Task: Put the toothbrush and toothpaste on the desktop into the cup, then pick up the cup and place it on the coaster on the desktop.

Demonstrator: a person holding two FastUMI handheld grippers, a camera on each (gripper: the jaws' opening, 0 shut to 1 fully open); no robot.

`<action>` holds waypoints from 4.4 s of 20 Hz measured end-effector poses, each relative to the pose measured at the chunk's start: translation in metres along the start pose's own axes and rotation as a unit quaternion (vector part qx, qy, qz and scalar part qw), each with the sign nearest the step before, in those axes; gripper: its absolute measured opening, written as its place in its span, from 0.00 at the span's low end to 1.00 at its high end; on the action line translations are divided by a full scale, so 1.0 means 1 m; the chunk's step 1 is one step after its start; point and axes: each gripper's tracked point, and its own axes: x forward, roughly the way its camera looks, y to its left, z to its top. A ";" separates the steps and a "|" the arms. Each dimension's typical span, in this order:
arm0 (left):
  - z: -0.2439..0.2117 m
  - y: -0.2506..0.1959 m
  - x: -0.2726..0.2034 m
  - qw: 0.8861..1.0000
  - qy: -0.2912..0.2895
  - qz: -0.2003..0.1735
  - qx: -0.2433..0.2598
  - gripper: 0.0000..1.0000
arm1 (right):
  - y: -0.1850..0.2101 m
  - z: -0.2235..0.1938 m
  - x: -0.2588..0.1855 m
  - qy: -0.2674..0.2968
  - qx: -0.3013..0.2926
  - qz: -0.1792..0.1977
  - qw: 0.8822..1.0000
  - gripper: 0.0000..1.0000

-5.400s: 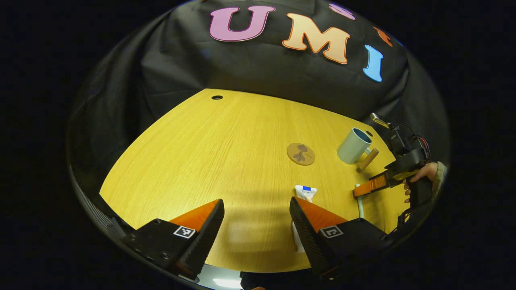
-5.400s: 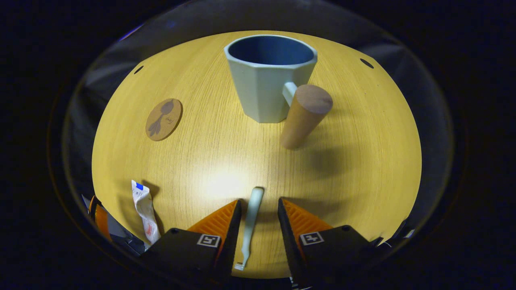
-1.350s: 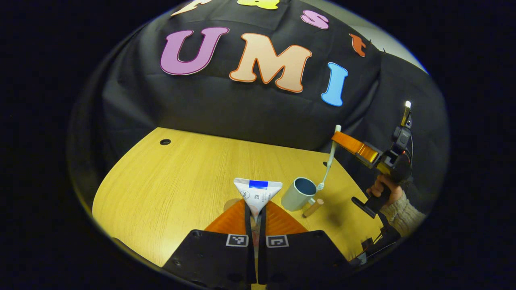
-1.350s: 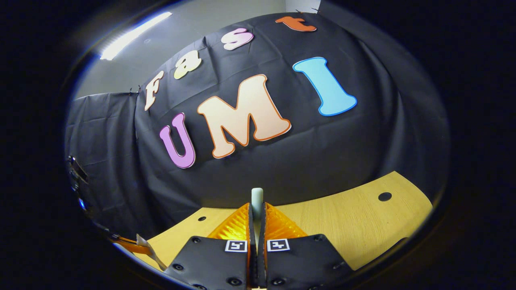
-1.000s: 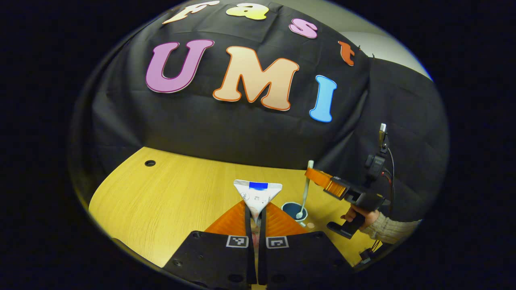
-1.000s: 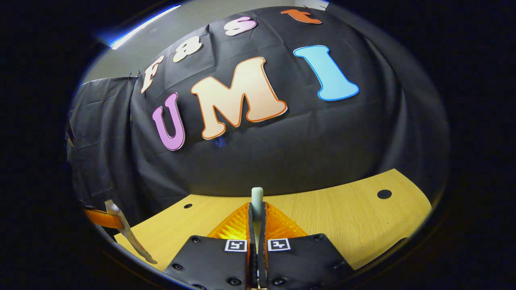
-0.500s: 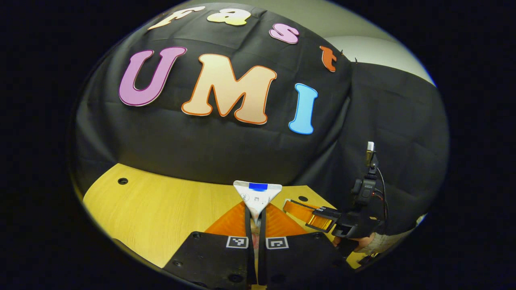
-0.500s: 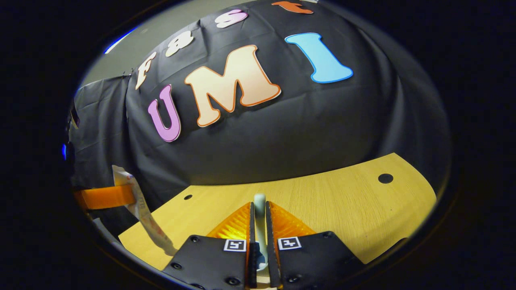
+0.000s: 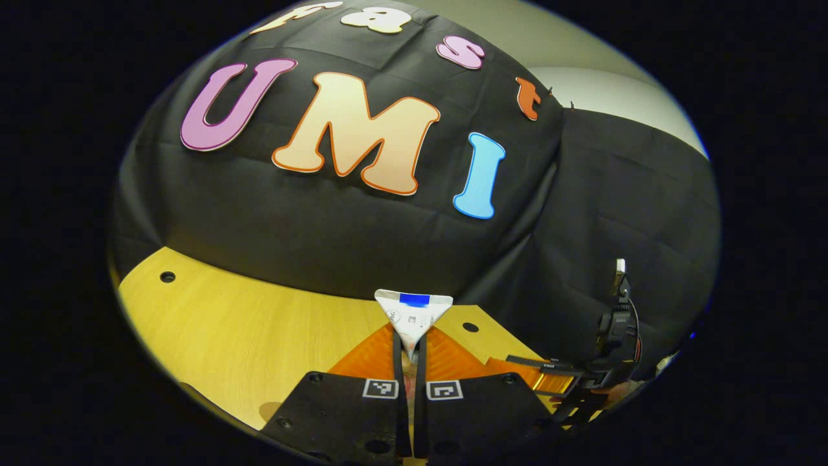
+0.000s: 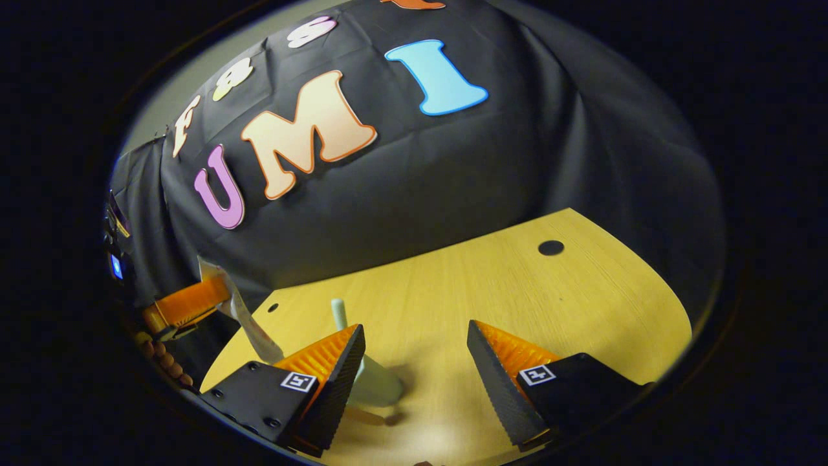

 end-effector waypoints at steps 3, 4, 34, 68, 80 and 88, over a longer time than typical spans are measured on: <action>-0.014 -0.008 0.017 1.000 0.004 -0.009 -0.007 0.01 | -0.031 -0.014 -0.023 0.010 -0.012 -0.038 0.999 0.98; -0.021 -0.012 0.023 1.000 0.006 -0.016 -0.012 0.01 | -0.042 -0.014 -0.032 0.008 -0.015 -0.051 0.999 0.98; -0.063 0.037 -0.034 0.997 0.027 0.066 -0.012 0.94 | -0.027 -0.011 -0.088 0.012 -0.021 -0.043 0.999 0.97; -0.120 0.230 -0.299 0.916 0.112 0.372 -0.105 0.95 | 0.069 -0.134 0.024 0.413 -0.218 -0.038 0.883 0.45; -0.121 0.230 -0.298 0.920 0.121 0.357 -0.112 0.95 | 0.074 -0.127 0.025 0.382 -0.249 -0.029 0.890 0.24; -0.128 0.231 -0.302 0.916 0.132 0.362 -0.115 0.95 | 0.076 -0.129 0.029 0.381 -0.291 0.035 0.877 0.24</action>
